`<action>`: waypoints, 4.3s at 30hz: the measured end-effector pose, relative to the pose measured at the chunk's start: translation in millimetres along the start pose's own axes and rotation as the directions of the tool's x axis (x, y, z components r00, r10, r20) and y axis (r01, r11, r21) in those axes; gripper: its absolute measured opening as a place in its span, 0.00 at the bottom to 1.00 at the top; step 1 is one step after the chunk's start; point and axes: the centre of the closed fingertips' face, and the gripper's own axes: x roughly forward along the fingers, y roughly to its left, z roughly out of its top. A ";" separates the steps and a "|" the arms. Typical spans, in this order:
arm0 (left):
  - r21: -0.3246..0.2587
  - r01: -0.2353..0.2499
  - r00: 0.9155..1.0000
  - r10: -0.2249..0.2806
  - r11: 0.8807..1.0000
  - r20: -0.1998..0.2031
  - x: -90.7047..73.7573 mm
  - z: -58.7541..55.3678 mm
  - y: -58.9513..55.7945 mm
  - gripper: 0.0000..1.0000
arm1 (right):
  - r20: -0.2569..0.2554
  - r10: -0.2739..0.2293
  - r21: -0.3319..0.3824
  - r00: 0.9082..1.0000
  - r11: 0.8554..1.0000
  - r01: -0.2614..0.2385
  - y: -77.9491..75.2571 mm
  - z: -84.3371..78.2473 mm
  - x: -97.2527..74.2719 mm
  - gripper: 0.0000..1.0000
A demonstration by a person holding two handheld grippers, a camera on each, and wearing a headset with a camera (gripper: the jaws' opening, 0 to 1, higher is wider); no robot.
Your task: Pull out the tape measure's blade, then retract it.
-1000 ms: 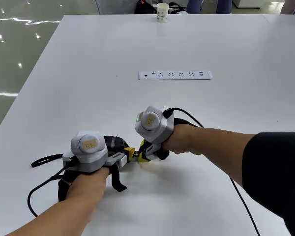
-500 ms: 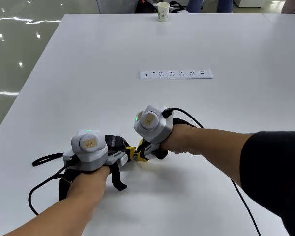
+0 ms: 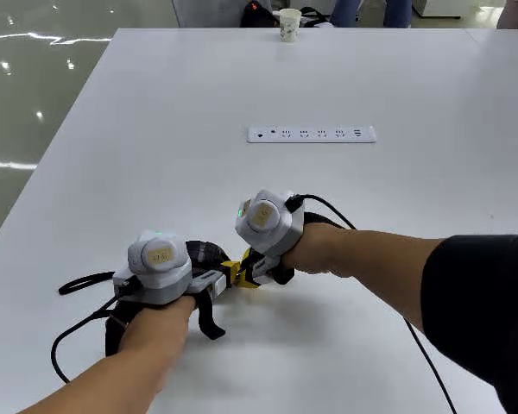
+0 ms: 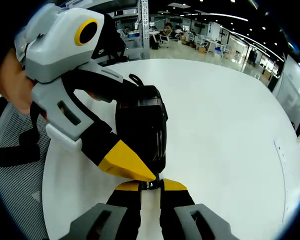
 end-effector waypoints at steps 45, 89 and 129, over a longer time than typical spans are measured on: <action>0.038 0.039 0.998 -0.041 0.999 0.047 -6.1 8.2 -0.8 0.63 | 0.027 -0.070 0.051 0.997 0.996 0.068 3.9 -0.6 -2.4 0.16; 0.227 0.438 0.898 -0.410 0.870 -0.162 -71.1 -20.5 4.4 0.99 | 0.172 -0.261 0.328 0.950 0.925 0.194 17.3 -91.3 -107.6 0.44; 0.252 0.445 0.892 -0.400 0.859 -0.208 -95.6 -28.2 35.6 0.99 | 0.157 -0.369 0.457 0.916 0.849 0.264 40.4 -203.9 -185.8 0.90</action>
